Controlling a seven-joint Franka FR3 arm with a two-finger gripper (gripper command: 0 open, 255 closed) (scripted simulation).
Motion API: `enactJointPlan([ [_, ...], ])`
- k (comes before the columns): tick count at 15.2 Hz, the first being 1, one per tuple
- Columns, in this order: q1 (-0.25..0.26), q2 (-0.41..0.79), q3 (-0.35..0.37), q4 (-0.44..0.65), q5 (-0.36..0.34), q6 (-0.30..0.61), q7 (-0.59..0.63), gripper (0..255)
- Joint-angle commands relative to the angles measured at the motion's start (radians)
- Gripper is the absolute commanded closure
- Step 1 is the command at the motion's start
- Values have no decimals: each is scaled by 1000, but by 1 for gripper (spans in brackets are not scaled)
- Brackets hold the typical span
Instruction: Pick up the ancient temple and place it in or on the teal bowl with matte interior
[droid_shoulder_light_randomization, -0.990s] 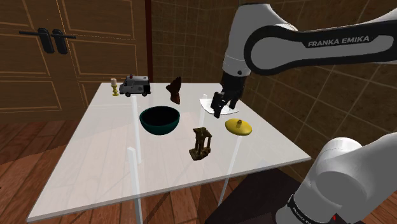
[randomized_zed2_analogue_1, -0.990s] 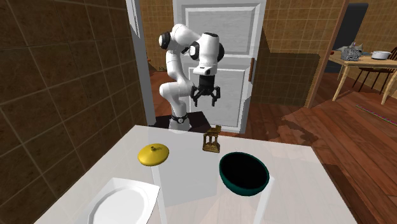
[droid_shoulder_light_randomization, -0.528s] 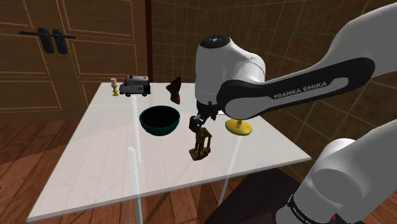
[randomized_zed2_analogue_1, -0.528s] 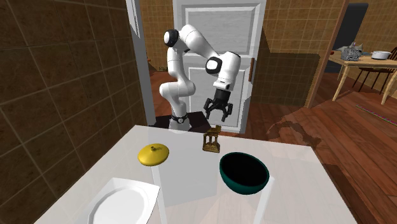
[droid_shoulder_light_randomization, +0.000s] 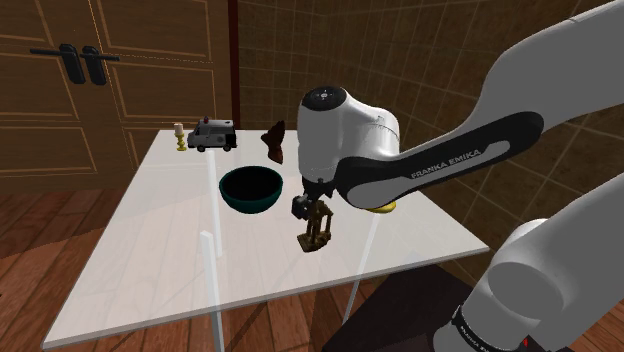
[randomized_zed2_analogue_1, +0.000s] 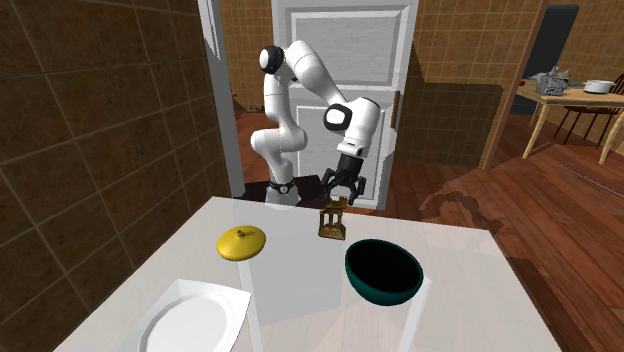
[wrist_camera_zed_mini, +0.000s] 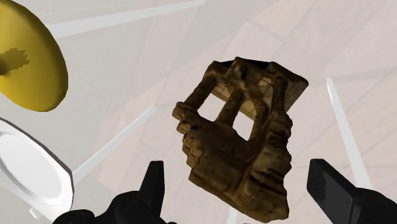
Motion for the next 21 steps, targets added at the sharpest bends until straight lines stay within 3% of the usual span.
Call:
enactJointPlan([
  [1,-6,9,2,-12,-10,20,9,0],
  [8,-6,9,2,-12,-10,20,9,0],
  [9,-6,9,2,-12,-10,20,9,255],
  [18,-5,9,2,-12,-10,20,9,255],
  [21,4,-14,-10,9,10,-18,-19,255],
])
